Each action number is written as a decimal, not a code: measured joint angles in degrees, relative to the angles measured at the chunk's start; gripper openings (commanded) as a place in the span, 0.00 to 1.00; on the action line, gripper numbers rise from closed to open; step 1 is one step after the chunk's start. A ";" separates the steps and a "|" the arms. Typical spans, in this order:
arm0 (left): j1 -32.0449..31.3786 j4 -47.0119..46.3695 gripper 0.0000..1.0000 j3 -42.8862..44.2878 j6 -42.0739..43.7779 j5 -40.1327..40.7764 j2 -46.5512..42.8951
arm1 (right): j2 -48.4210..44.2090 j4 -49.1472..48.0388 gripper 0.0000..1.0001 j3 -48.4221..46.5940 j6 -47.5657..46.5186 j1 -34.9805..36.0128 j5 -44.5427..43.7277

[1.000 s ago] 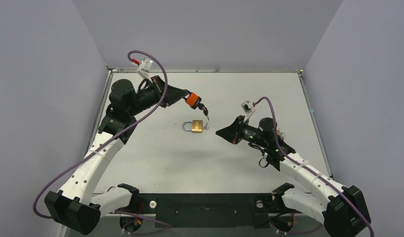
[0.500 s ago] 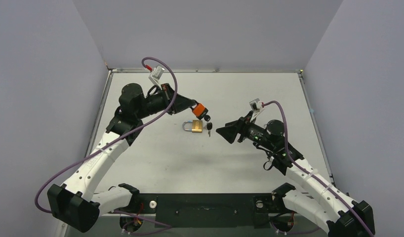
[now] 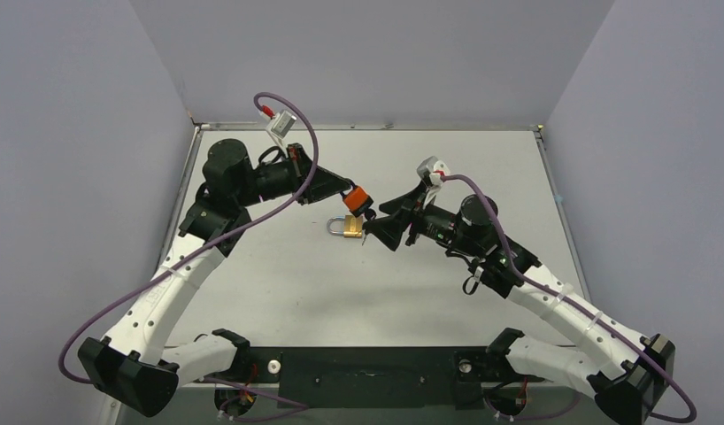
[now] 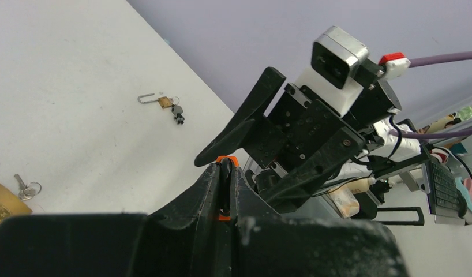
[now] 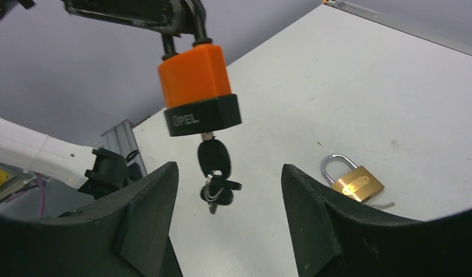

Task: Lock with the key
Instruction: Remove the key from the lock.

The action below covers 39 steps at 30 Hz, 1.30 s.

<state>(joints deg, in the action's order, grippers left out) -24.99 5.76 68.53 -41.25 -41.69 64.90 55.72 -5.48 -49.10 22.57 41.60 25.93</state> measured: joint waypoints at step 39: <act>0.72 4.76 0.00 5.90 7.67 -1.46 4.59 | 1.51 -1.36 0.00 5.01 1.07 1.90 -2.58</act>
<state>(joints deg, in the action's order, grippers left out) -24.27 10.52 74.43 -33.58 -43.16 69.49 57.23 -6.83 -44.10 23.64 43.51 23.35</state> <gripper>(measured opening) 0.042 0.007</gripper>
